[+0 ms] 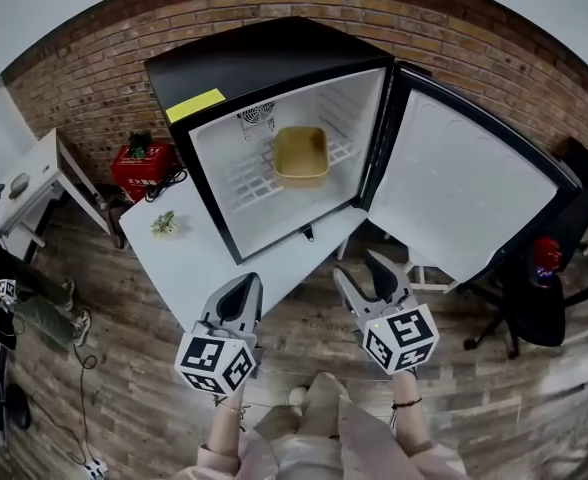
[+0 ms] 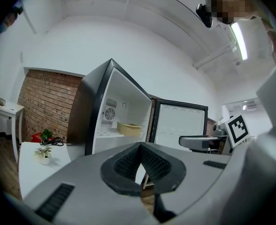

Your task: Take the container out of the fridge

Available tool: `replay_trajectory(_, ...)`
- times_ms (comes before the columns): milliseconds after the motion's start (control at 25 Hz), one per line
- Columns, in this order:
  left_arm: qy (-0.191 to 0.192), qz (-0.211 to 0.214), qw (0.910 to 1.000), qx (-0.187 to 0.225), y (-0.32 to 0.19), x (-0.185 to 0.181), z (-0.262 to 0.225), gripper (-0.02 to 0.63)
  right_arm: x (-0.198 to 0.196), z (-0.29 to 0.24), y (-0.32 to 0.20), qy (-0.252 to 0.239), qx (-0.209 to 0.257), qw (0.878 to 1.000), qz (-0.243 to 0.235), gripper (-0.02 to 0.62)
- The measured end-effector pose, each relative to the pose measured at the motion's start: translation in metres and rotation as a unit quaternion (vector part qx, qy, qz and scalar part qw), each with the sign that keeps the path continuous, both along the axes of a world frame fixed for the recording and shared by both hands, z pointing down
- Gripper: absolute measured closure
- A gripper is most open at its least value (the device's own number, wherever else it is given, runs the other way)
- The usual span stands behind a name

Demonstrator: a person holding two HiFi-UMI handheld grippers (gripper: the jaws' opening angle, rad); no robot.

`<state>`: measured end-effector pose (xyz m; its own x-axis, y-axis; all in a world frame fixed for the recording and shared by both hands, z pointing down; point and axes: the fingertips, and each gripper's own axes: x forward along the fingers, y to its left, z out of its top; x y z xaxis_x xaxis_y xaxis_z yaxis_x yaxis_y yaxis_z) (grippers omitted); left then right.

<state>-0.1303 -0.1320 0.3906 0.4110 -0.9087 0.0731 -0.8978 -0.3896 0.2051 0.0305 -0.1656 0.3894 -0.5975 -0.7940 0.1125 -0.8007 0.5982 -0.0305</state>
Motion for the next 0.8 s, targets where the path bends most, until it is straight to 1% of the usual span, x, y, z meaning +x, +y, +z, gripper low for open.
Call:
replay_trajectory(200,0.005,-0.004,0.9999,-0.008,-0.017,-0.002,0.005,0.617,-0.001,-0.007,-0.024,0.015,0.015,1.000,-0.001,0.388)
replay_trajectory(360,0.006,-0.016,0.9998,-0.008,-0.036,-0.011,0.002,0.617,-0.006,-0.014,-0.045,0.040,0.031,0.999,-0.018,0.388)
replay_trajectory(520,-0.001,-0.020,0.9998,-0.004,-0.058,-0.013,-0.002,0.617,-0.008,-0.025,-0.070,0.060,0.050,0.996,-0.033,0.387)
replay_trajectory(600,-0.002,-0.017,0.9998,-0.004,-0.068,-0.013,-0.003,0.617,-0.009,-0.031,-0.083,0.068,0.060,0.995,-0.040,0.388)
replay_trajectory(720,0.000,-0.001,1.0000,-0.005,-0.081,-0.009,-0.005,0.617,-0.013,-0.039,-0.100,0.083,0.069,0.992,-0.060,0.388)
replay_trajectory(800,0.001,0.000,1.0000,-0.006,-0.090,-0.007,-0.005,0.616,-0.015,-0.044,-0.111,0.097,0.075,0.990,-0.073,0.387)
